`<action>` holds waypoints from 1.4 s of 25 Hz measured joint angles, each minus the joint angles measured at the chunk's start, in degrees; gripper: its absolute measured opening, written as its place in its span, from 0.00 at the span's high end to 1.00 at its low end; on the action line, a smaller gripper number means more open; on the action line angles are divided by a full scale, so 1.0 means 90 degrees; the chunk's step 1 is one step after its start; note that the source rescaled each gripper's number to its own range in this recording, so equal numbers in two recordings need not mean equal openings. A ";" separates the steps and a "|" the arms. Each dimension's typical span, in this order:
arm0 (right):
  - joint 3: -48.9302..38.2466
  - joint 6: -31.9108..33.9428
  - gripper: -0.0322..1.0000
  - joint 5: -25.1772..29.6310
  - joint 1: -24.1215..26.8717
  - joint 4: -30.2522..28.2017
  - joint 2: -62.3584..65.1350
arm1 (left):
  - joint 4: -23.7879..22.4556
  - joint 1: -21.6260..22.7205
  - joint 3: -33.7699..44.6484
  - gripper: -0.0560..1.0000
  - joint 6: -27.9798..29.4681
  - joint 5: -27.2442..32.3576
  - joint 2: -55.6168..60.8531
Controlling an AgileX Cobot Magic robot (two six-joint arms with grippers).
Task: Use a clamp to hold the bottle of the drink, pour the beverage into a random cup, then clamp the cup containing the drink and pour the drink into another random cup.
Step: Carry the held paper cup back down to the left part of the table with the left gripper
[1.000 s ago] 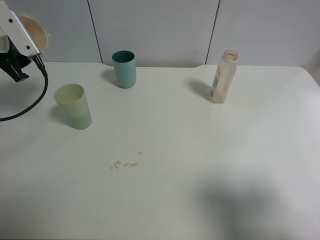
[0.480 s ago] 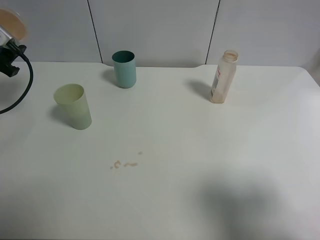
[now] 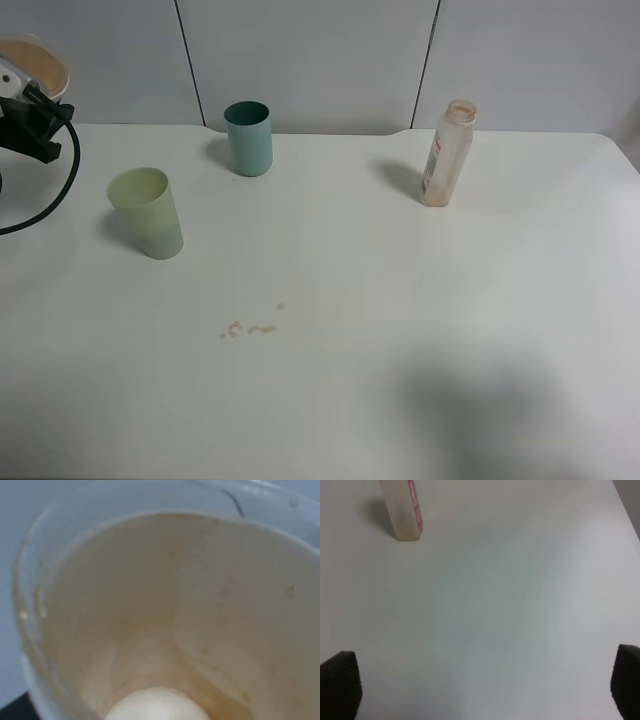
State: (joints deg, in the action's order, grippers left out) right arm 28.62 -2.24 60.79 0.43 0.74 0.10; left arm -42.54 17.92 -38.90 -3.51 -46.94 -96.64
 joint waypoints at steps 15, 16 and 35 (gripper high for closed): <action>0.0000 0.0000 0.00 0.0000 0.0000 0.0000 0.0000 | 0.0979 0.0099 0.0209 0.92 0.0196 -0.1494 -0.1310; 0.0000 0.0000 0.00 0.0000 0.0000 0.0000 0.0000 | 0.0986 0.0164 0.0209 0.92 0.0298 -0.1612 -0.1396; 0.0000 0.0000 0.00 0.0000 0.0000 0.0000 0.0000 | 0.0782 0.0750 0.0209 0.92 0.0842 -0.2440 -0.2700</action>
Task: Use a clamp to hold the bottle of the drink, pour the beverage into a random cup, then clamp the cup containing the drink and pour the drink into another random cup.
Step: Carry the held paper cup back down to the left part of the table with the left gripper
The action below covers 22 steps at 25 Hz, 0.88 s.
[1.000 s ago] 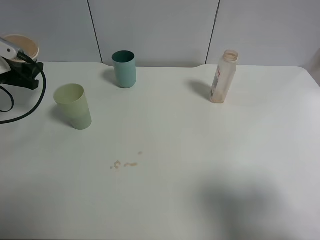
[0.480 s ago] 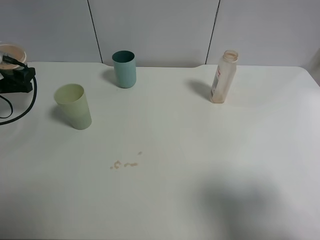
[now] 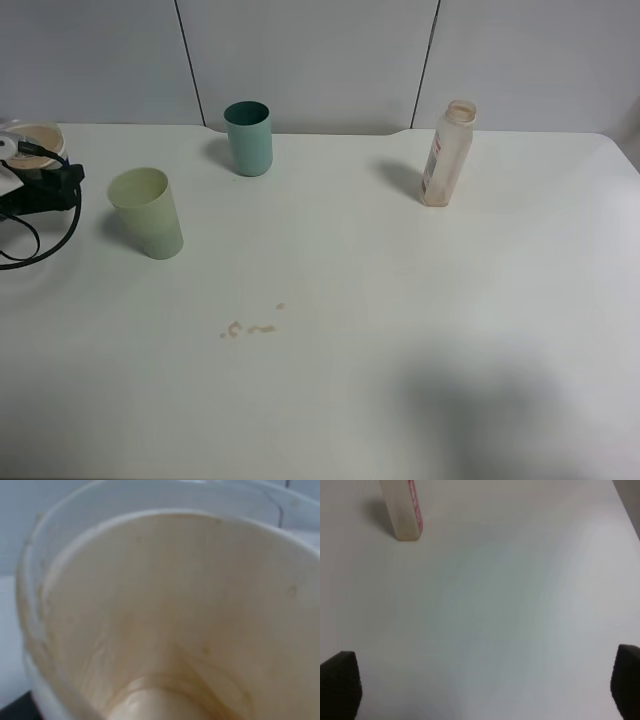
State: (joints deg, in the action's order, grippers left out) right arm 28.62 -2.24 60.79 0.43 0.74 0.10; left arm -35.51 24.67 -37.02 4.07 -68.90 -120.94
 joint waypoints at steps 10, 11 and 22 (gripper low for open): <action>0.0000 0.0000 0.00 0.0000 0.0000 0.0000 0.0000 | 0.0000 0.0000 0.0000 0.92 0.0039 0.0000 -0.0435; 0.0000 0.0000 0.00 0.0000 0.0000 0.0000 0.0000 | 0.0000 0.0000 0.0000 0.92 0.0089 0.0000 -0.0440; 0.0000 0.0000 0.00 0.0000 0.0000 0.0000 0.0000 | -0.0031 0.0000 -0.0017 0.92 0.0285 0.0000 -0.0440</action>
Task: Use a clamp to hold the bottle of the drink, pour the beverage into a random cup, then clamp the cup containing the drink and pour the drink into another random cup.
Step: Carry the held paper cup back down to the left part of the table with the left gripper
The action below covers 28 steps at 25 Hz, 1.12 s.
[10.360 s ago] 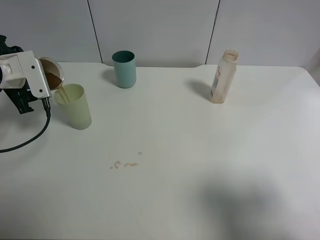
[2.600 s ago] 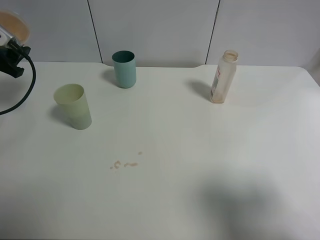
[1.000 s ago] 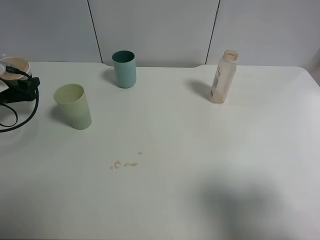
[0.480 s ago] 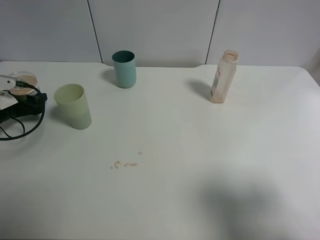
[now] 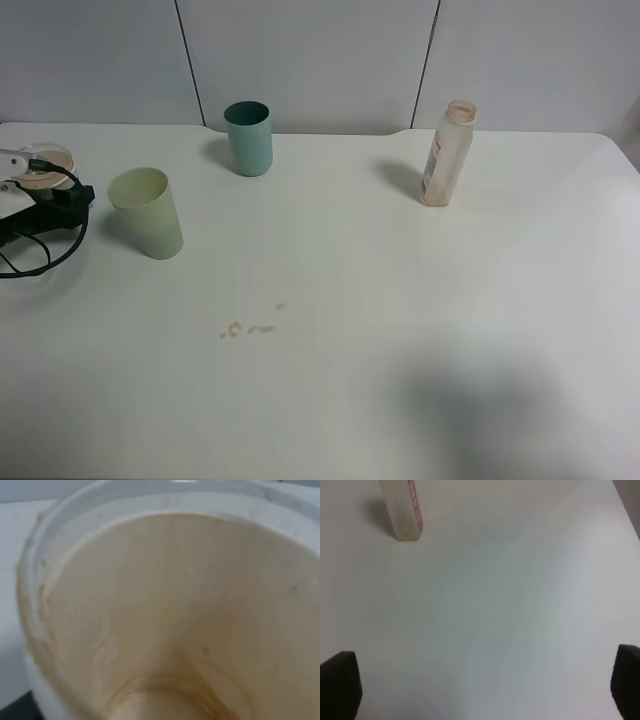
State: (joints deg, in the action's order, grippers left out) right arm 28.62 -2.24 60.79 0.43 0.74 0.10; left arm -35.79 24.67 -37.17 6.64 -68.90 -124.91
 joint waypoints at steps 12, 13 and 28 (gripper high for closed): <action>0.0000 0.0000 0.00 0.0000 0.0000 0.0000 0.0000 | -0.0176 0.0000 -0.0153 0.92 0.0144 -0.0009 -0.0092; 0.0000 0.0000 0.00 0.0000 0.0000 0.0000 0.0000 | -0.0176 0.0000 -0.0153 0.92 0.0144 -0.0009 -0.0097; 0.0000 0.0000 0.00 0.0000 0.0000 0.0000 0.0000 | -0.0176 0.0000 -0.0174 0.94 0.0140 -0.0239 -0.0261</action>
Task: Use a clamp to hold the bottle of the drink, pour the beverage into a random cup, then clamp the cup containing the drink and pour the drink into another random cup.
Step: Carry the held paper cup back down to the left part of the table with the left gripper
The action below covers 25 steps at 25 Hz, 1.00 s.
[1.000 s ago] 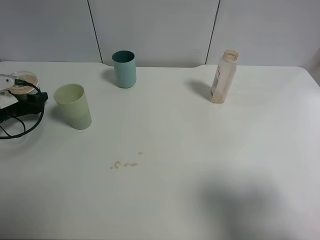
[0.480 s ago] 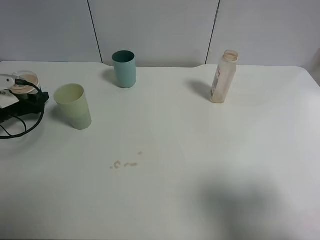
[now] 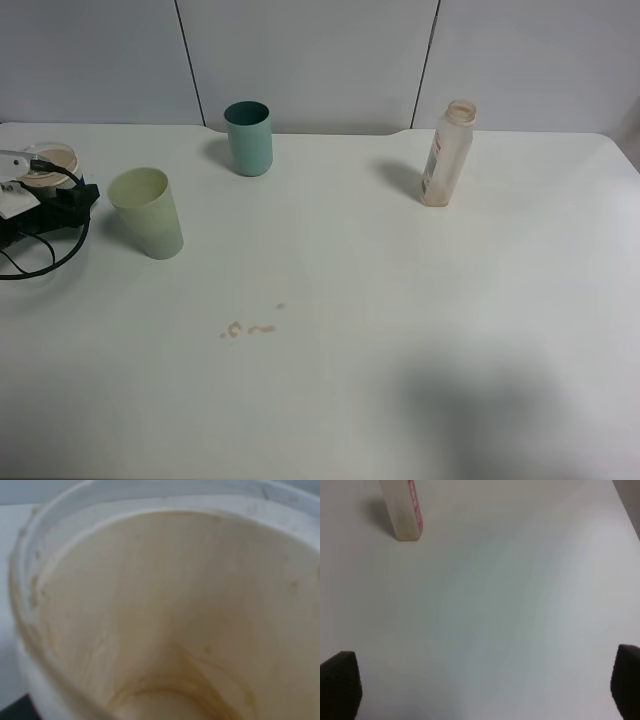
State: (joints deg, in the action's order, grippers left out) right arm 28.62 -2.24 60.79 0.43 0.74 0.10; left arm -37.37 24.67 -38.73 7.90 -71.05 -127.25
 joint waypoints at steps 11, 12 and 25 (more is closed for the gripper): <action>0.0000 0.0000 0.00 0.0000 0.0000 0.0000 0.0000 | 0.0043 0.0000 0.0000 0.95 -0.0015 0.0000 0.0000; 0.0000 0.0000 0.00 0.0000 0.0000 0.0000 0.0000 | 0.0076 0.0000 0.0000 0.95 0.0046 0.0007 0.0000; 0.0000 0.0000 0.00 0.0000 0.0000 0.0000 0.0000 | 0.0211 0.0000 0.0000 0.70 0.0532 0.0100 -0.0002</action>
State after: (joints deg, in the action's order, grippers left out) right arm 28.62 -2.24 60.79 0.43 0.74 0.10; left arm -35.47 24.67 -38.73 12.69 -70.15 -127.27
